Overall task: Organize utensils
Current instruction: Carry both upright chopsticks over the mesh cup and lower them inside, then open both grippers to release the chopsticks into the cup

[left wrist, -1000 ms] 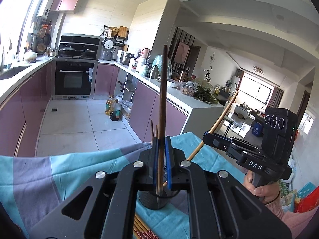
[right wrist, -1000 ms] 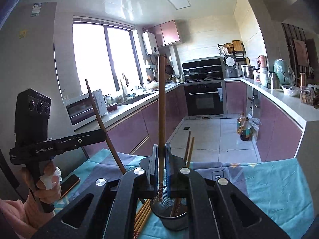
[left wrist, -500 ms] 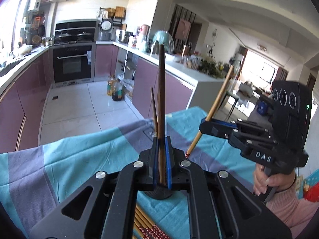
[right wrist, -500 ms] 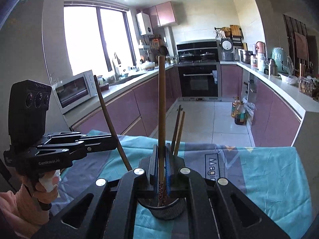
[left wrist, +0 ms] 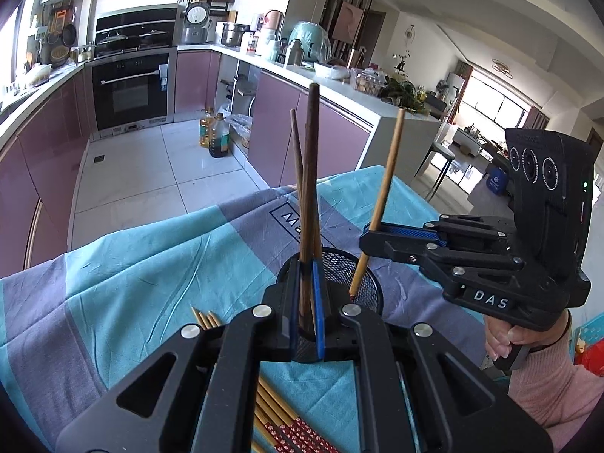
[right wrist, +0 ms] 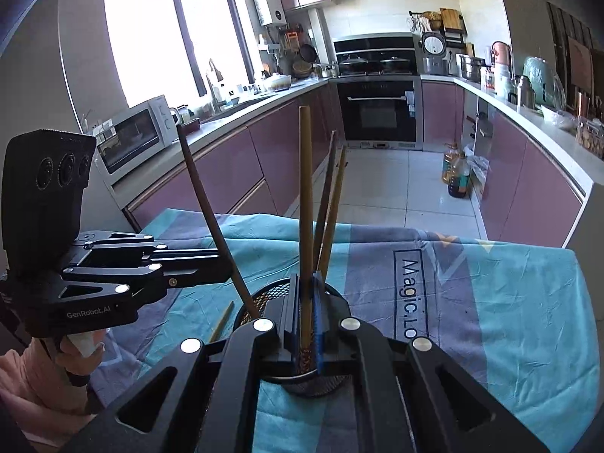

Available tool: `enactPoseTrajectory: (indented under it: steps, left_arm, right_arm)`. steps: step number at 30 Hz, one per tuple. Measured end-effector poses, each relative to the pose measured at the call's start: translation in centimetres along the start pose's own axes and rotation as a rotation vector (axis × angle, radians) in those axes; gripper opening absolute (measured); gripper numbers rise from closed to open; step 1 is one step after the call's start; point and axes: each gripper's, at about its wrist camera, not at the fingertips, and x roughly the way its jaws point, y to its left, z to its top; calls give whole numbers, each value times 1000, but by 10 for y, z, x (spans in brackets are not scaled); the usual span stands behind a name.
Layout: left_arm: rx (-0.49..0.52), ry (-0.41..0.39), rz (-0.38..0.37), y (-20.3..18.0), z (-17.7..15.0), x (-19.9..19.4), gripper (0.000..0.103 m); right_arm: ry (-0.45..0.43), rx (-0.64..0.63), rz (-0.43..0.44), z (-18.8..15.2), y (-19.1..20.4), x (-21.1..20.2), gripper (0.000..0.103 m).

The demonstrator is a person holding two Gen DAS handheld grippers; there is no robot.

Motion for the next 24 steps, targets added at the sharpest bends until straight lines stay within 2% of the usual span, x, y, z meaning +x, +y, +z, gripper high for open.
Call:
enactPoseTrajectory:
  steps: [7,12,16,17,20,22,24]
  left_arm:
    - [-28,30,0,7,1,18,6]
    - [-20,-7,16,9,-4,12,7]
    - [-24,-66,45,11,-12,-6,17]
    - [-25,-86,58,11,-15,-12,21]
    - [-22,-140,103,13,-23,-29,27]
    - [-20,-173,132,15,-29,-42,31]
    - [-21,-202,162,18,-38,-55,40]
  right_arm:
    - [10,50,-8,2,-7,16,8]
    - [8,59,-10,1,-8,19,8]
    - [-4,66,-5,0,-9,17,11]
    - [-9,67,-3,-1,-8,16,12]
    - [-39,44,2,-4,0,7,17]
    - [-70,13,11,-8,8,-4,27]
    - [-91,-19,26,-11,18,-13,31]
